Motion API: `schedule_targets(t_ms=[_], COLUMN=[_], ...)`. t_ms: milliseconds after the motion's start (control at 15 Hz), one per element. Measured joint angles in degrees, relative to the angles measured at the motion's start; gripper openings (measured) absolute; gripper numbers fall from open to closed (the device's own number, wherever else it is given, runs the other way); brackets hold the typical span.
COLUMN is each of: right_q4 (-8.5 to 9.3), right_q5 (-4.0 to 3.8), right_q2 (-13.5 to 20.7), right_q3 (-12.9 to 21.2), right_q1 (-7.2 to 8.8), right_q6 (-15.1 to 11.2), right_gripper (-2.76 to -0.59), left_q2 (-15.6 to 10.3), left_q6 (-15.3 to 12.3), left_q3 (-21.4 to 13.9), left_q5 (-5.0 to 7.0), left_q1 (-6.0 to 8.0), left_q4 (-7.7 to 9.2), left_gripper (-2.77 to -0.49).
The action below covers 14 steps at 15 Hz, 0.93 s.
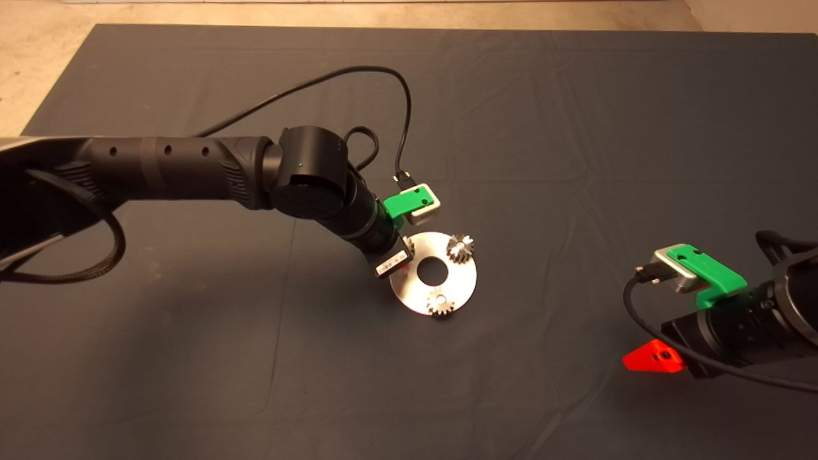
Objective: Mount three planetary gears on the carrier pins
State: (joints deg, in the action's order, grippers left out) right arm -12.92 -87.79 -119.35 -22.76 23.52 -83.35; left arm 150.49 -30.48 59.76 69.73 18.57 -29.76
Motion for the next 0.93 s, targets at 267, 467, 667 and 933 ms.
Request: schedule_targets(t_ms=[267, 467, 667, 933], right_q4=[0.0, 0.0, 0.0, 0.0], right_q5=[0.01, 0.01, 0.01, 0.01], right_q2=[0.0, -0.02, -0.02, -0.02], right_q3=[0.0, 0.0, 0.0, 0.0], right_q1=[-0.01, -0.02, -0.01, 0.01], right_q6=[0.0, 0.0, -0.02, 0.0], right_gripper=[-0.74, -0.74, -0.73, -0.74], left_q2=[0.01, 0.01, 0.12, 0.18], left_q6=[0.0, 0.11, 0.14, 1.34], left_q3=[0.0, 0.0, 0.0, 0.0], left_q5=[0.0, 0.02, 0.06, 0.17], left_q1=[0.0, 0.0, 0.0, -0.02], left_q4=[0.0, 0.0, 0.0, 0.0], left_gripper=[-2.44, -2.44, -2.44, -2.44])
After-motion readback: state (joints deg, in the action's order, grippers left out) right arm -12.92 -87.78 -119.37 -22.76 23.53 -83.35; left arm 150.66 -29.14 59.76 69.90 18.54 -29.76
